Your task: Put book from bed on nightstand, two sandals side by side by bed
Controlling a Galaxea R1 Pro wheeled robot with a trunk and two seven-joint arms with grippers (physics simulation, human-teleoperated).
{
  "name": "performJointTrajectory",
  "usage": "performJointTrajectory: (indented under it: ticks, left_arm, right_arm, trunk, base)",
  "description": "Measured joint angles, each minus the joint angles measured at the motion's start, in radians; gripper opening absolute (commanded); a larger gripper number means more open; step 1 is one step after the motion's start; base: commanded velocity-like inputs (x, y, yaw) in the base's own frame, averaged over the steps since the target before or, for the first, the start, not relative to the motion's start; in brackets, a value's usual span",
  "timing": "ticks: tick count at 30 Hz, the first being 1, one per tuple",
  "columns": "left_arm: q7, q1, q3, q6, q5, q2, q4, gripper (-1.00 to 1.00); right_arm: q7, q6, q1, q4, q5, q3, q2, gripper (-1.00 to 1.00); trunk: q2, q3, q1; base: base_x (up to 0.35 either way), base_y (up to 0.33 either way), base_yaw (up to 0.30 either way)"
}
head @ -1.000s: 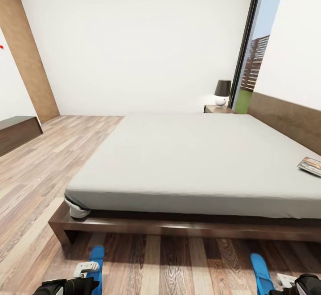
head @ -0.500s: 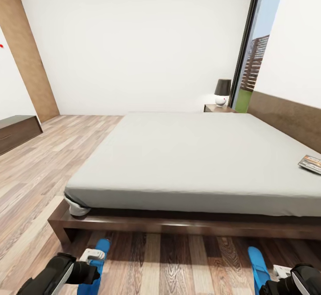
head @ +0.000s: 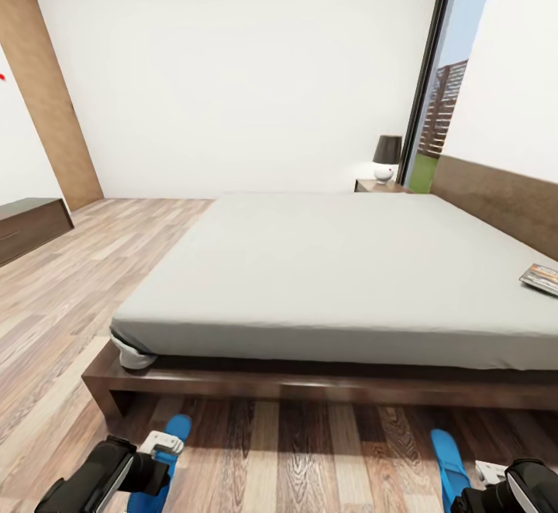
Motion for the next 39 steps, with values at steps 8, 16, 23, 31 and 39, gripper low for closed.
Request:
performJointTrajectory:
  ticks: [8, 16, 23, 31, 39]
  left_arm:
    - [-0.007, 0.001, 0.064, -0.011, 0.117, -0.005, 0.001, -1.0]
    - [-0.005, 0.001, 0.067, -0.012, 0.123, -0.004, 0.003, -1.0]
    - [-0.004, -0.009, 0.066, 0.096, 0.116, -0.002, -0.027, -1.0]
    - [-0.003, -0.076, 0.069, 0.218, 0.115, 0.007, -0.079, -1.0]
    - [-0.006, -0.077, 0.069, 0.217, 0.117, 0.041, -0.074, -1.0]
  right_arm:
    - [0.001, 0.0, 0.0, -0.001, 0.001, 0.0, 0.0, -1.0]
    - [0.001, -0.002, 0.0, -0.002, 0.001, 0.0, 0.0, -1.0]
    - [0.0, -0.001, 0.0, -0.002, 0.001, 0.0, 0.0, -1.0]
    - [0.0, -0.001, 0.0, -0.002, 0.001, 0.0, 0.0, -1.0]
    - [-0.001, -0.001, 0.0, -0.002, 0.001, 0.0, 0.0, -1.0]
  trunk:
    - [-0.056, -0.025, 0.031]
    - [-0.085, -0.053, 0.048]
    - [-0.085, -0.053, 0.048]
    - [-0.085, -0.053, 0.048]
    - [-0.087, -0.076, 0.051]
  base:
    - [0.0, 0.0, 0.0]
    - [0.0, 0.0, 0.0]
    - [0.0, 0.0, 0.0]
    - [0.0, 0.0, 0.0]
    - [0.0, 0.0, 0.0]
